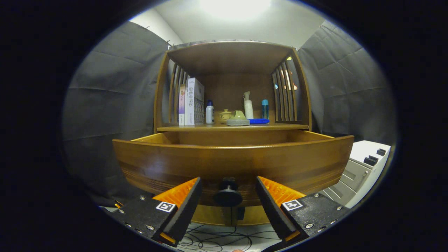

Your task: Pull open the drawer, take out the items inside it, and place them on the countertop above the cabinet.

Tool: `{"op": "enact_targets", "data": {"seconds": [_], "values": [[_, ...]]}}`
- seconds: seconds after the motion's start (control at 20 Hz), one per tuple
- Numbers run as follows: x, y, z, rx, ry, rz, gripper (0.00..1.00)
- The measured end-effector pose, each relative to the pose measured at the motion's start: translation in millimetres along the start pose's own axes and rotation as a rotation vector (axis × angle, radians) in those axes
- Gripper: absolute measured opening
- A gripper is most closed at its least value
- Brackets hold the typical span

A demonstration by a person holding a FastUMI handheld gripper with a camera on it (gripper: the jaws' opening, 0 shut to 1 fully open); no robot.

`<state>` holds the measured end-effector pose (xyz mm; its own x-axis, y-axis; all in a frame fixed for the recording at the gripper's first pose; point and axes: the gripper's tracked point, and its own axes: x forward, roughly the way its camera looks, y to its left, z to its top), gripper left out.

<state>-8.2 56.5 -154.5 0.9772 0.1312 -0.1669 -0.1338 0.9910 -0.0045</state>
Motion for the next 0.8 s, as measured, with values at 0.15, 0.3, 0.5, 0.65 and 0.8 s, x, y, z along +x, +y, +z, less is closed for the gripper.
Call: {"op": "enact_targets", "data": {"seconds": [0.15,0.3,0.5,0.65,0.8], "values": [[5,0,-6,0.016,0.019,-0.009,0.95],[12,-6,-14,0.052,0.06,-0.037,0.95],[13,-3,-11,0.068,0.057,-0.038,0.94],[15,-1,-10,0.039,0.04,-0.04,0.95],[26,2,-8,0.019,0.04,-0.029,0.95]]}}
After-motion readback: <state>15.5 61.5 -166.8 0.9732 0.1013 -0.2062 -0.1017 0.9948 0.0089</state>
